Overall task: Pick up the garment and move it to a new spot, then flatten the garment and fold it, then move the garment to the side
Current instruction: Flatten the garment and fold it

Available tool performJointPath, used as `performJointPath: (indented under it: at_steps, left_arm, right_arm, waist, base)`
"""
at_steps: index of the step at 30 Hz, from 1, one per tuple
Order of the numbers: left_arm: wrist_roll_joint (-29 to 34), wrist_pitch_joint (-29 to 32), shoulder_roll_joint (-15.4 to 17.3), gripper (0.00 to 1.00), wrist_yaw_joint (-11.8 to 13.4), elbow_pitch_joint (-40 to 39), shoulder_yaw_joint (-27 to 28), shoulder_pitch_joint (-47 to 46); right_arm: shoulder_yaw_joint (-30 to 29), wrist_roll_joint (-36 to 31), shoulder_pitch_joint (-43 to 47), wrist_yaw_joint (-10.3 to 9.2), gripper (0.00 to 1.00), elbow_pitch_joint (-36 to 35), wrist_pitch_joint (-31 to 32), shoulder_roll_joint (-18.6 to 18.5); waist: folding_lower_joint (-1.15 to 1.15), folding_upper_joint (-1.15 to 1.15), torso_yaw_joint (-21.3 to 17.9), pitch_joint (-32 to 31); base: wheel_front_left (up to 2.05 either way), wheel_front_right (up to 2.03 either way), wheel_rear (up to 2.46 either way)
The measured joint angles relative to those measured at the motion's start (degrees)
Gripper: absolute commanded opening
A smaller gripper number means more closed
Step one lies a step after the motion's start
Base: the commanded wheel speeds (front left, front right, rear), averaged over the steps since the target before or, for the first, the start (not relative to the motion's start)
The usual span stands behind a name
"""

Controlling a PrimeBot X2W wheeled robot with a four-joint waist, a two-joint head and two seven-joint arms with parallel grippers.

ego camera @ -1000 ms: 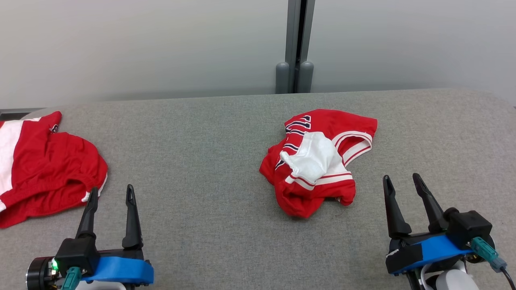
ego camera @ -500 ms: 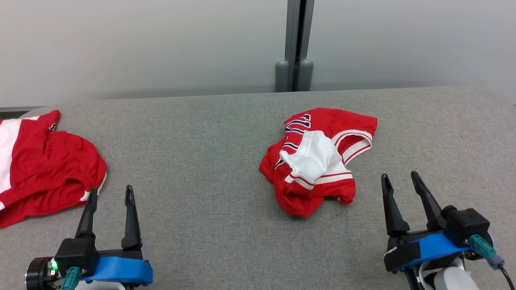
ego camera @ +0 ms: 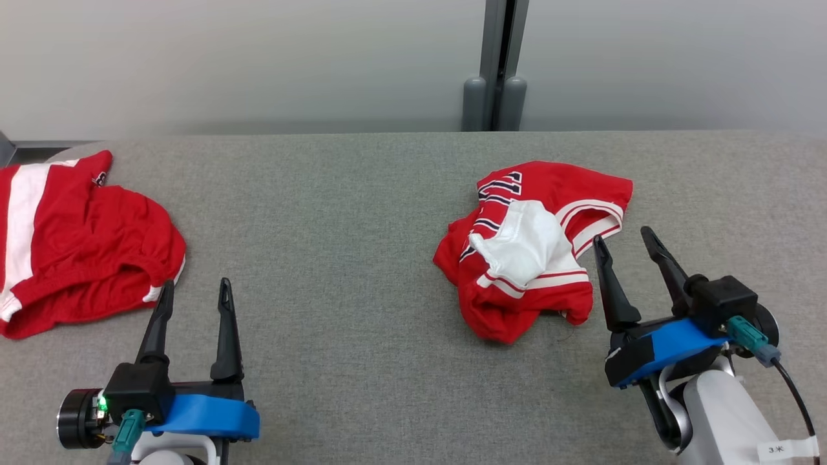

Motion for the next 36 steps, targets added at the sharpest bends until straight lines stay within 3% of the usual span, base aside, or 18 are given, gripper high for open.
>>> performJointPath:
  at_steps: [14, 26, 27, 28, 36]
  left_arm:
    - [0.46, 0.0, -1.14, 1.0, -0.66, 1.2, -1.51, -3.3]
    - [0.86, 0.0, -1.8, 1.0, -1.05, 2.2, -2.52, -4.63]
    - [0.86, 0.0, -1.86, 1.0, -1.05, 2.23, -2.64, -4.7]
    - [0.86, 0.0, -1.89, 1.0, -1.05, 2.26, -2.7, -4.77]
    - [0.79, 0.0, -1.98, 1.0, -0.78, 2.63, -1.81, -4.18]
  right_arm:
    - [0.02, 1.08, -4.76, 0.0, 1.0, 18.47, 0.01, -1.6]
    - [0.59, 3.1, -6.91, 0.0, 1.0, 25.35, 0.0, -1.41]
    - [0.65, 3.42, -7.06, 0.0, 0.46, 25.05, 0.0, -1.34]
    - [0.68, 3.78, -7.24, 0.0, 0.0, 24.61, 0.0, -1.32]
    - [-1.03, 4.63, -6.05, 0.0, 0.0, 19.86, 0.0, -2.3]
  waist:
    - [0.01, 0.0, 4.98, 4.3]
    - [0.01, 0.0, 7.49, 5.69]
    - [0.01, 0.0, 7.6, 5.72]
    - [0.01, 0.0, 7.64, 5.7]
    - [0.01, 0.0, 5.67, 4.59]
  base:
    - [0.0, 0.0, 0.0]
    - [0.0, 0.0, 0.0]
    - [0.0, 0.0, 0.0]
    - [0.0, 0.0, 0.0]
    - [0.0, 0.0, 0.0]
